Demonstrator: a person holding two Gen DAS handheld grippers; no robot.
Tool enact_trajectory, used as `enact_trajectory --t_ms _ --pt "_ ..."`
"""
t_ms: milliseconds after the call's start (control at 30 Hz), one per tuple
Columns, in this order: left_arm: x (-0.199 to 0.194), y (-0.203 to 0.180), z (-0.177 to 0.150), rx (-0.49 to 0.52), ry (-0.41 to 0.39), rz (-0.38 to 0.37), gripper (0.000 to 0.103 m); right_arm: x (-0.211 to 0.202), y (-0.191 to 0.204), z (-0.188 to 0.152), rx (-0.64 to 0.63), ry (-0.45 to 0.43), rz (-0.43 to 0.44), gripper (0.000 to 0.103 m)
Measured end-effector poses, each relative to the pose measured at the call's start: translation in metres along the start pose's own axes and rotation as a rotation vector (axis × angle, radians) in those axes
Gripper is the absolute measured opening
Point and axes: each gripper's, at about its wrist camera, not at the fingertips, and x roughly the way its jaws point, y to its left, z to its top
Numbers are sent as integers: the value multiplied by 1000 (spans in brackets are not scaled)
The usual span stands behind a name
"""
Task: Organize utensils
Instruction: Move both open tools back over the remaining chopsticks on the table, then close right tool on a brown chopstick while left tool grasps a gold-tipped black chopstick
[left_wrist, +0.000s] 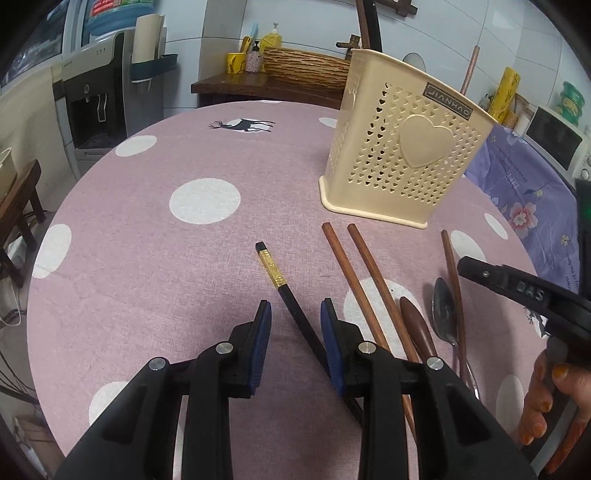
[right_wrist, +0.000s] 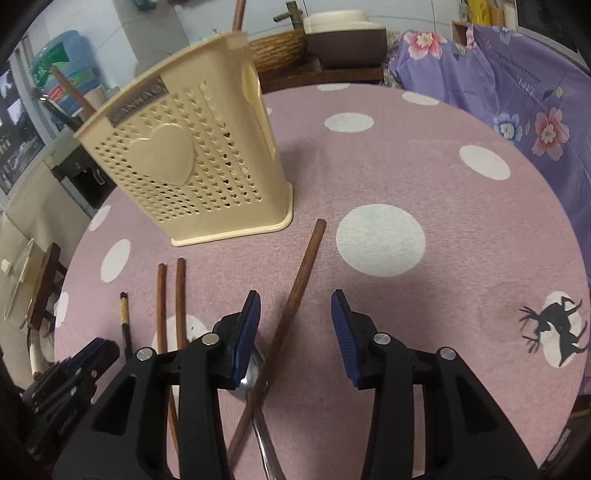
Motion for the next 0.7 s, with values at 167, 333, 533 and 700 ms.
enact_trajectory --t_ms 167,333,533,700 --pt "6 3 6 25 7 40 28 18 10 8 -40 24 -76 34" --pt "13 6 11 23 33 43 28 26 19 14 -113 41 -139 25" --pt "23 2 15 37 53 45 28 34 21 23 -136 27 -162 15" --pt "30 -1 21 53 56 52 22 38 12 31 -79 26 -129 8"
